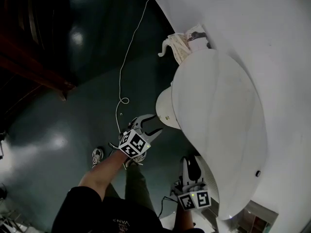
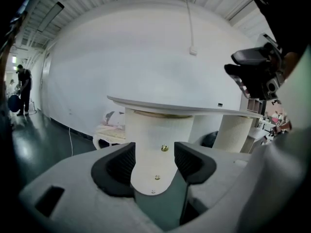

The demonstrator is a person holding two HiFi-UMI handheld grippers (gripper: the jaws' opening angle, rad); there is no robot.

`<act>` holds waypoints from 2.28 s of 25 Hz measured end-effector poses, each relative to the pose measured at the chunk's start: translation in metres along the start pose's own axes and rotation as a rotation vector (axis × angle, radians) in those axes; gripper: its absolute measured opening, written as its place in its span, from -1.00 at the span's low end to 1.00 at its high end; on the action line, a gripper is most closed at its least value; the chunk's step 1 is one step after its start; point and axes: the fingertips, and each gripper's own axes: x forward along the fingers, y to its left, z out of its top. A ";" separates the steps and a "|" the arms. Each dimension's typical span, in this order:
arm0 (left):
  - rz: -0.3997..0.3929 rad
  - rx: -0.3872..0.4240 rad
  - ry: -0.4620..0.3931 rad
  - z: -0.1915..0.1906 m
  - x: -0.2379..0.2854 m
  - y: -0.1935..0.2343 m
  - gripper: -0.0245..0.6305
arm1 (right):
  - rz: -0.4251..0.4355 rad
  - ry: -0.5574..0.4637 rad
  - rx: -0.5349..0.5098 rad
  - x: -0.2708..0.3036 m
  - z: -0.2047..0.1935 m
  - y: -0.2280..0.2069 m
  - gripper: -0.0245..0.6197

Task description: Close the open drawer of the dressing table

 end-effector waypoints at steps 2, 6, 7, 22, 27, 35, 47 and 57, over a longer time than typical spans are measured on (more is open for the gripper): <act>0.001 0.012 -0.002 0.002 -0.021 0.000 -0.15 | -0.006 -0.015 0.004 0.000 0.000 0.010 -0.52; 0.005 0.018 -0.010 0.005 -0.068 -0.003 -0.16 | -0.016 -0.032 0.012 -0.004 -0.003 0.035 -0.52; 0.006 0.022 -0.014 0.007 -0.080 -0.003 -0.16 | -0.017 -0.038 0.015 -0.005 -0.004 0.042 -0.52; -0.001 0.118 -0.092 0.061 -0.212 -0.017 -0.43 | 0.014 -0.105 0.014 -0.019 0.004 0.138 -0.57; -0.007 0.136 -0.092 0.065 -0.244 -0.018 -0.61 | -0.006 -0.138 -0.001 -0.026 0.007 0.159 -0.59; -0.047 0.224 -0.111 0.087 -0.302 -0.033 -0.76 | -0.050 -0.160 0.020 -0.046 -0.002 0.195 -0.68; -0.081 0.279 -0.125 0.091 -0.364 -0.045 -0.84 | -0.064 -0.229 -0.009 -0.067 0.005 0.237 -0.86; -0.045 0.289 -0.165 0.101 -0.404 -0.046 -0.86 | -0.047 -0.233 -0.031 -0.076 0.003 0.270 -0.91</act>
